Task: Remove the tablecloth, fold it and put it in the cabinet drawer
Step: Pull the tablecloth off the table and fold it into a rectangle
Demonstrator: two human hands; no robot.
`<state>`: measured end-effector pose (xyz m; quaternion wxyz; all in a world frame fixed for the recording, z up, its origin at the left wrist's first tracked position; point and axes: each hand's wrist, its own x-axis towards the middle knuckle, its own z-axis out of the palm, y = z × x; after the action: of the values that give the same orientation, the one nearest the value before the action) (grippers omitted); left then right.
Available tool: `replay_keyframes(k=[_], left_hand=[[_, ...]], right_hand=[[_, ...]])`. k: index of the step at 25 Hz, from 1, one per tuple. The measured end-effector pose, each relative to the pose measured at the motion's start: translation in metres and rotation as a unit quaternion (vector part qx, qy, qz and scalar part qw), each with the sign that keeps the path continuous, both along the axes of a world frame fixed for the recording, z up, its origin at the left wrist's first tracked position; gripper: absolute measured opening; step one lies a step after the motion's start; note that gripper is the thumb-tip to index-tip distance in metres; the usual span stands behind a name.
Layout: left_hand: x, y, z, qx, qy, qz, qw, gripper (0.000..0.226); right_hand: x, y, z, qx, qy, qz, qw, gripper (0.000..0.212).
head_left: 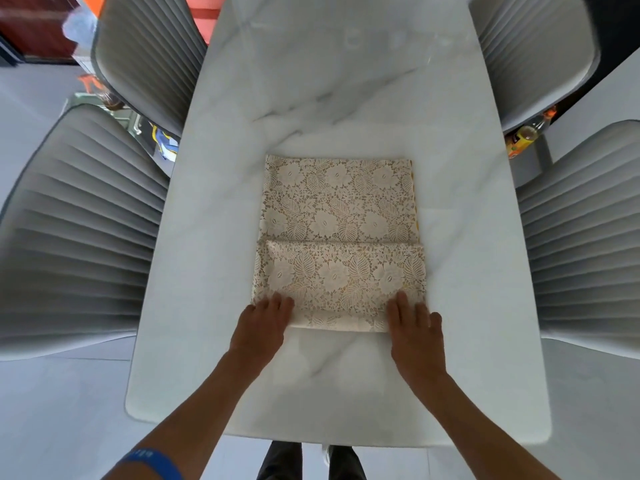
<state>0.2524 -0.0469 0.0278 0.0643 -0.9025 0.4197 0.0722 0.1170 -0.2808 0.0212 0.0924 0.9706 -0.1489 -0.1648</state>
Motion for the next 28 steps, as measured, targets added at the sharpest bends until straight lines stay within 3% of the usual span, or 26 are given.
replay_keyframes(k=[3,5,7,10,13,15,18,21,25,28], left_hand=[[-0.006,0.012,0.029,-0.005,0.084,0.028,0.996,0.037],[-0.026,0.030,0.042,0.011,0.172,0.108,0.979,0.018],[-0.046,0.054,0.056,-0.040,0.223,0.168,0.959,0.011],[-0.046,0.077,0.081,-0.132,0.247,0.200,0.939,0.011],[-0.003,0.069,0.105,-0.217,0.304,0.250,0.893,0.011],[0.035,0.052,0.111,-0.263,0.313,0.267,0.873,0.022],[0.088,0.019,0.095,-0.304,0.325,0.295,0.846,0.021],[0.125,-0.007,0.053,-0.324,0.339,0.352,0.810,0.014],[0.154,-0.020,-0.004,-0.276,0.352,0.354,0.821,0.025],[0.164,-0.015,-0.023,-0.288,0.362,0.347,0.816,0.028]], right_hand=[[-0.003,-0.007,0.028,0.040,0.025,0.009,0.999,0.034],[-0.018,-0.011,0.048,0.091,0.098,0.004,0.991,0.015],[-0.038,-0.012,0.061,0.137,0.122,-0.015,0.983,0.022],[-0.046,-0.015,0.088,0.208,0.066,-0.036,0.975,0.033],[-0.020,-0.032,0.111,0.271,-0.002,-0.105,0.957,0.030],[0.009,-0.049,0.119,0.264,-0.043,-0.129,0.955,0.022],[0.062,-0.071,0.112,0.253,-0.056,-0.145,0.955,0.009],[0.105,-0.090,0.079,0.246,-0.023,-0.170,0.954,0.014],[0.131,-0.108,0.022,0.259,0.005,-0.182,0.949,0.019],[0.131,-0.112,-0.002,0.289,-0.053,-0.192,0.936,0.024]])
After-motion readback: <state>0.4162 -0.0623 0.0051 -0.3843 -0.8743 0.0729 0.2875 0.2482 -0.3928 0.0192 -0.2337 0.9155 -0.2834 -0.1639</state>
